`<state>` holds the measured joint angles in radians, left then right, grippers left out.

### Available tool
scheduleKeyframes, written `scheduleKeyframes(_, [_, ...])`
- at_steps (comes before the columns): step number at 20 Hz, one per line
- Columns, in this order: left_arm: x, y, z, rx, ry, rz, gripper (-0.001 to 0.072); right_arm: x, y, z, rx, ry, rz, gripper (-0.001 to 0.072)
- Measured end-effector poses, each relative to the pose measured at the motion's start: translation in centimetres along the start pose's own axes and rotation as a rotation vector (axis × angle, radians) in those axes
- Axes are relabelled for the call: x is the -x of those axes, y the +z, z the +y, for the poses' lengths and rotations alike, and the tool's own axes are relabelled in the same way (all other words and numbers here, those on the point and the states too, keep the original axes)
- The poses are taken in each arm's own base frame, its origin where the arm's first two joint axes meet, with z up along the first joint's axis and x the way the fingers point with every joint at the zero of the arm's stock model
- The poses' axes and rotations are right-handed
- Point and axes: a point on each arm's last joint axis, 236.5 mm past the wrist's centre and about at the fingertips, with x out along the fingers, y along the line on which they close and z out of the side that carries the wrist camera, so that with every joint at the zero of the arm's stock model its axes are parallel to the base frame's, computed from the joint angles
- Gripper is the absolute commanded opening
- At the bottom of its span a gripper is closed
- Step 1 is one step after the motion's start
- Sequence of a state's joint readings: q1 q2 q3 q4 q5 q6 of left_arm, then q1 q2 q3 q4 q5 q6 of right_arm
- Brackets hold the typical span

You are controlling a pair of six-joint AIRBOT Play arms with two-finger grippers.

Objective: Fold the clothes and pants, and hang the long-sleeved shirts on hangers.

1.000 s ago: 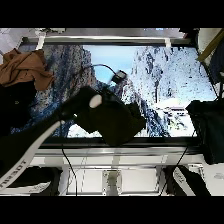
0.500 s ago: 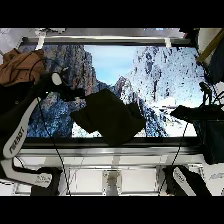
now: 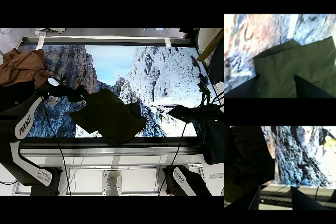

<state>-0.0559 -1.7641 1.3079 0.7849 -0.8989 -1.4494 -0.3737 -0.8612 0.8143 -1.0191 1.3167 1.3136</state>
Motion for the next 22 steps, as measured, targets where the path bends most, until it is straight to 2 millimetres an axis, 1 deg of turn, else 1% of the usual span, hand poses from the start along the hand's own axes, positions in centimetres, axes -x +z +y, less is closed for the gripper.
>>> scheduleKeyframes(3, [-0.9,-0.3,-0.1,-0.006,-0.006,0.008,0.0466,0.0,0.0,0.0,0.000,0.001,0.002,0.0432])
scheduleKeyframes(5, [-0.6,-0.1,-0.2,-0.021,-0.014,0.007,0.0466,0.0,-0.3,0.1,0.000,0.004,0.012,0.0432])
scheduleKeyframes(8, [1.5,0.9,0.4,-0.034,-0.028,-0.002,0.0466,0.0,-0.6,0.0,0.001,0.001,0.026,0.0432])
scheduleKeyframes(10, [2.7,0.7,1.2,-0.041,-0.023,0.022,0.0466,0.0,-0.5,-0.1,0.002,-0.004,0.020,0.0432])
scheduleKeyframes(12, [3.2,0.2,2.1,-0.048,-0.007,0.049,0.0466,0.0,-0.2,-0.3,0.003,-0.011,0.007,0.0432])
scheduleKeyframes(14, [2.9,-0.4,2.3,-0.061,0.001,0.075,0.0466,0.0,0.0,-0.3,0.003,-0.015,0.000,0.0432])
scheduleKeyframes(16, [2.2,-1.0,2.3,-0.077,0.011,0.094,0.0466,0.0,0.1,-0.4,0.003,-0.015,-0.005,0.0432])
scheduleKeyframes(20, [0.5,-1.5,1.9,-0.094,0.018,0.101,0.0466,0.0,0.0,-0.3,0.002,-0.013,-0.002,0.0431])
scheduleKeyframes(22, [-0.2,-1.5,1.4,-0.080,0.000,0.094,0.0465,0.0,0.0,-0.3,0.001,-0.012,0.000,0.0432])
